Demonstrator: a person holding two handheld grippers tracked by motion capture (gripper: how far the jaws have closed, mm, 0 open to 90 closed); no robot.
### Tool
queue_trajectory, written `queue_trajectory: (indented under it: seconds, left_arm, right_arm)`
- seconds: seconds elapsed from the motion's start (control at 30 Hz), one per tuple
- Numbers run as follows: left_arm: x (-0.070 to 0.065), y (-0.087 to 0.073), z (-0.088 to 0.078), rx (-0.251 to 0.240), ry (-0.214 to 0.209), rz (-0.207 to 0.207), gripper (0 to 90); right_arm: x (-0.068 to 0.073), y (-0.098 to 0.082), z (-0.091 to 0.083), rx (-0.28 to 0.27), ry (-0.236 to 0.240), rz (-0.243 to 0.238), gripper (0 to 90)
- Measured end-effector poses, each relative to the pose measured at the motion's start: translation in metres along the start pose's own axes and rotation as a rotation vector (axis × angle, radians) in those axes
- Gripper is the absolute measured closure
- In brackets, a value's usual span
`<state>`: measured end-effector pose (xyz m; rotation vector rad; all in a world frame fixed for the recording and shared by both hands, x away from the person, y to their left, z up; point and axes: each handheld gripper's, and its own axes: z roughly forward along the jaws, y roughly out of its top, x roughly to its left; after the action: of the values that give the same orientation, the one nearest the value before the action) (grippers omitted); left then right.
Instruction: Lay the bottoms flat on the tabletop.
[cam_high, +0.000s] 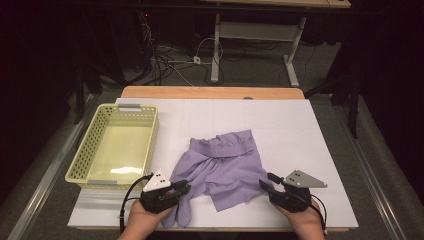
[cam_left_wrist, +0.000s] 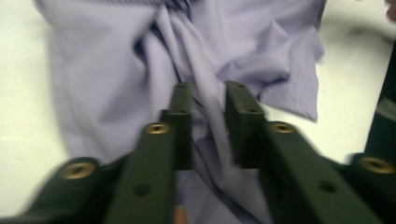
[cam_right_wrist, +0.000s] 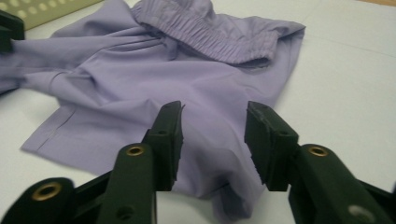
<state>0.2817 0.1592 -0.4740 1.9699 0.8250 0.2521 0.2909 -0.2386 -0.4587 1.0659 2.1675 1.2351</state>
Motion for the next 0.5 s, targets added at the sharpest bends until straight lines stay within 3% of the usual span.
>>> queue_trajectory:
  seconds: [0.13, 0.2, 0.33, 0.4, 0.5]
  left_arm:
    - [0.005, -0.002, -0.001, -0.017, 0.016, -0.015, 53.0]
    - [0.008, -0.004, 0.002, -0.013, 0.014, -0.035, 48.8]
    - [0.005, -0.005, 0.01, -0.003, 0.001, -0.056, 45.2]
    - [0.004, -0.005, 0.012, -0.004, 0.005, -0.055, 43.2]
    - [0.005, -0.005, 0.011, -0.006, 0.011, -0.048, 42.9]
  right_arm:
    - [-0.006, 0.01, 0.013, 0.034, -0.034, 0.02, 47.2]
    - [-0.011, 0.015, 0.024, 0.083, -0.052, 0.031, 42.8]
    - [-0.024, 0.022, 0.05, 0.17, -0.086, 0.024, 40.7]
    - [-0.029, 0.024, 0.061, 0.197, -0.102, 0.042, 40.7]
    - [-0.03, 0.024, 0.074, 0.242, -0.103, 0.039, 42.3]
